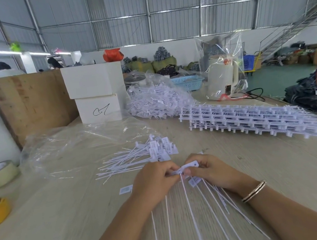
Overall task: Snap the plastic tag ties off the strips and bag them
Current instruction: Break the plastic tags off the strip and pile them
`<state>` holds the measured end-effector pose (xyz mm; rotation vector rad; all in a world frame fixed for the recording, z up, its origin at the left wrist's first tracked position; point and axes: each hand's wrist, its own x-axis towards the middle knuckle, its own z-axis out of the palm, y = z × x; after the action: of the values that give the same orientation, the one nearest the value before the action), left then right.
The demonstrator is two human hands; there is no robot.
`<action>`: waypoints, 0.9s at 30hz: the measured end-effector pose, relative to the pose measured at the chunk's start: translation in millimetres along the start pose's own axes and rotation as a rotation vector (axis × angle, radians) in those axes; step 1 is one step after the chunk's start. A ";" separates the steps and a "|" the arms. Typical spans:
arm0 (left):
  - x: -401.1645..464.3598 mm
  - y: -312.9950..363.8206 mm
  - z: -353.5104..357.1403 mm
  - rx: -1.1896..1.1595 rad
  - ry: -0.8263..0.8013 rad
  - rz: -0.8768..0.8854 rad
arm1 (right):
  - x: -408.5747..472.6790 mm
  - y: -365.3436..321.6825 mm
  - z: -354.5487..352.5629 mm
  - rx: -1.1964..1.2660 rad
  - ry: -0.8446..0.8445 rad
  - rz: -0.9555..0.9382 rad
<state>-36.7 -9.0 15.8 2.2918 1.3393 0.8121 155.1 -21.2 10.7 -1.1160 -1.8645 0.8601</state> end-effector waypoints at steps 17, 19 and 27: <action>-0.4 5.2 4.6 -0.353 -0.032 0.066 | 1.5 1.4 -0.3 0.248 0.069 -0.019; 0.2 6.0 7.1 -0.391 -0.045 0.073 | 2.1 2.6 -1.3 0.288 0.063 -0.028; -0.7 3.3 5.3 -0.416 -0.056 0.040 | 2.4 6.2 -16.8 0.379 0.254 0.037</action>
<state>-31.4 -11.3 13.4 2.0011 0.9923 0.9321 171.4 -14.1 13.9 -0.9712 -1.4063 0.9933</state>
